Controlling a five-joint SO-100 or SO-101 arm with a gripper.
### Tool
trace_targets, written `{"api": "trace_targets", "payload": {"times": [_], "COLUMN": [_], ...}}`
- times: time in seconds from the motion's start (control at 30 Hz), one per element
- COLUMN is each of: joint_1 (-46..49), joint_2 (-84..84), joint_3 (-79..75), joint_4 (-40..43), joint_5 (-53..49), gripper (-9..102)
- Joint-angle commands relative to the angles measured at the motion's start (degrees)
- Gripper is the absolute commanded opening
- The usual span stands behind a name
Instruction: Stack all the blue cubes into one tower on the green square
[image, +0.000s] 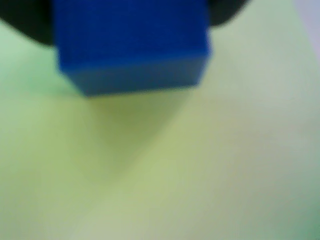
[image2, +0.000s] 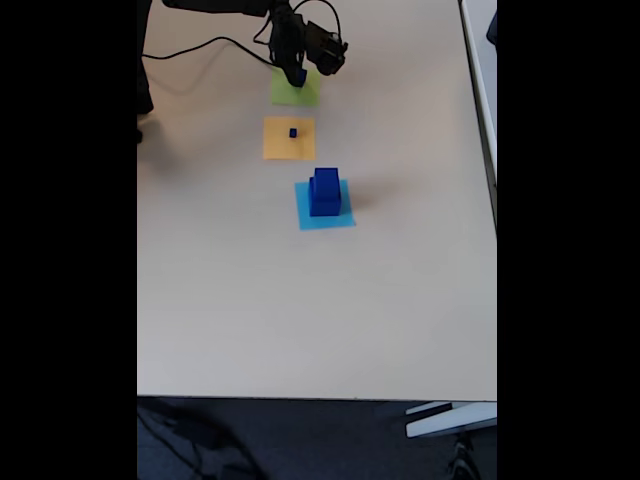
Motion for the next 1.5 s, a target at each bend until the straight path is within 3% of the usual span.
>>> {"api": "trace_targets", "payload": {"times": [0.0, 0.73, 1.47], "joint_1": [-0.18, -0.97, -1.41], "joint_2": [2.90, 1.58, 0.88], "joint_3": [0.35, 0.70, -0.09], "joint_4": [0.70, -2.20, -3.78], "joint_5": [0.70, -1.05, -2.11], "gripper": [0, 4, 17]}}
